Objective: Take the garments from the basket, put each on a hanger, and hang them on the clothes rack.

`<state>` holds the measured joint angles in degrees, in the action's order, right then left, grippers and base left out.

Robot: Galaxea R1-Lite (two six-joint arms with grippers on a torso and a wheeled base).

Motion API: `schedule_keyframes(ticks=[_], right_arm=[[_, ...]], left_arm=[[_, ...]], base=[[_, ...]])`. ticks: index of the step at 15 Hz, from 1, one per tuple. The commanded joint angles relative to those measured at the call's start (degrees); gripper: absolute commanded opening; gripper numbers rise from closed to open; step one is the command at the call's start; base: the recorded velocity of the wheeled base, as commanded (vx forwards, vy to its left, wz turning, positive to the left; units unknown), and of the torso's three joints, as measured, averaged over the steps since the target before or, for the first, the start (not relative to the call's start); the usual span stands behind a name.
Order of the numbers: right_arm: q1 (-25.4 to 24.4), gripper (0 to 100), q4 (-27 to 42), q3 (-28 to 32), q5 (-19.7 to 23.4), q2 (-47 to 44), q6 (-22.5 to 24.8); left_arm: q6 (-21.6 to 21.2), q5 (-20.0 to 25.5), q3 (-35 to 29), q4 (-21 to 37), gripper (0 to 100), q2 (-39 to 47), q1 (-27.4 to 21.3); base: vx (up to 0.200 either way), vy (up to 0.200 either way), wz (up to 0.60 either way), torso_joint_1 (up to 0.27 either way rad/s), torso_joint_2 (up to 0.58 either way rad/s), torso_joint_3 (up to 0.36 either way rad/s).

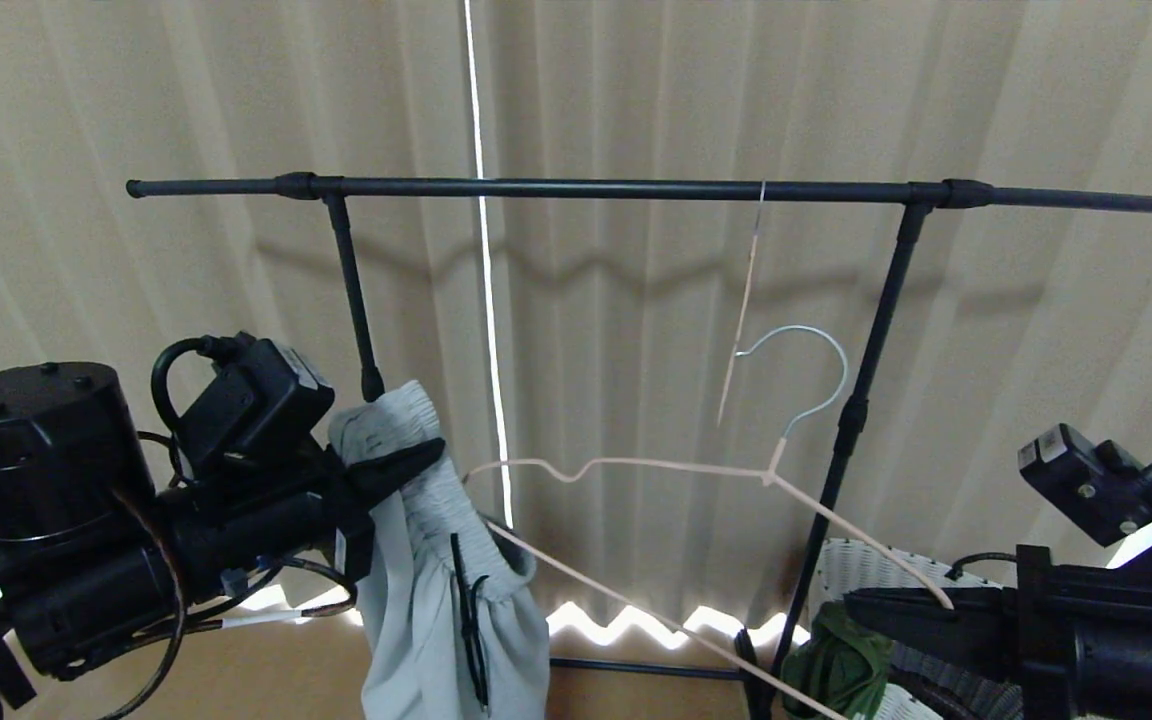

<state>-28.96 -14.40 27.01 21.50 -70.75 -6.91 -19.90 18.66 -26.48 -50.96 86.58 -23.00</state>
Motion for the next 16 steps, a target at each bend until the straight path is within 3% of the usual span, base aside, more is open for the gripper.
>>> schedule_keyframes(ticks=[1, 4, 10, 14, 16], right_arm=[[0.0, 0, 0.4, -0.6, 1.0, -0.4, 0.8], [-0.1, 0, 2.1, -0.4, 3.2, -0.3, 0.8], [-1.5, 0, 8.8, 0.1, 5.1, 7.1, 0.7], [-2.8, 0, 9.3, 0.1, 6.6, 8.7, 0.1], [-2.8, 0, 9.1, 0.6, 8.6, 8.0, -3.3]], left_arm=[[-0.6, 0.8, -1.1, 0.0, 0, 2.3, -0.5], [-0.6, 5.6, -3.1, 0.0, 0, 4.3, -0.7], [-5.2, 6.6, -6.3, 0.0, 0, 8.3, 3.1], [-5.2, 12.1, -6.4, 0.0, 0, 8.6, 1.9], [-5.3, 13.9, -6.5, -0.1, 0, 8.7, 1.3]], base=[[0.000, 0.000, 0.00, 0.000, 0.00, 0.000], [0.000, 0.000, 0.00, 0.000, 0.00, 0.000], [0.000, 0.000, 0.00, 0.000, 0.00, 0.000], [0.000, 0.000, 0.00, 0.000, 0.00, 0.000], [0.000, 0.000, 0.00, 0.000, 0.00, 0.000]])
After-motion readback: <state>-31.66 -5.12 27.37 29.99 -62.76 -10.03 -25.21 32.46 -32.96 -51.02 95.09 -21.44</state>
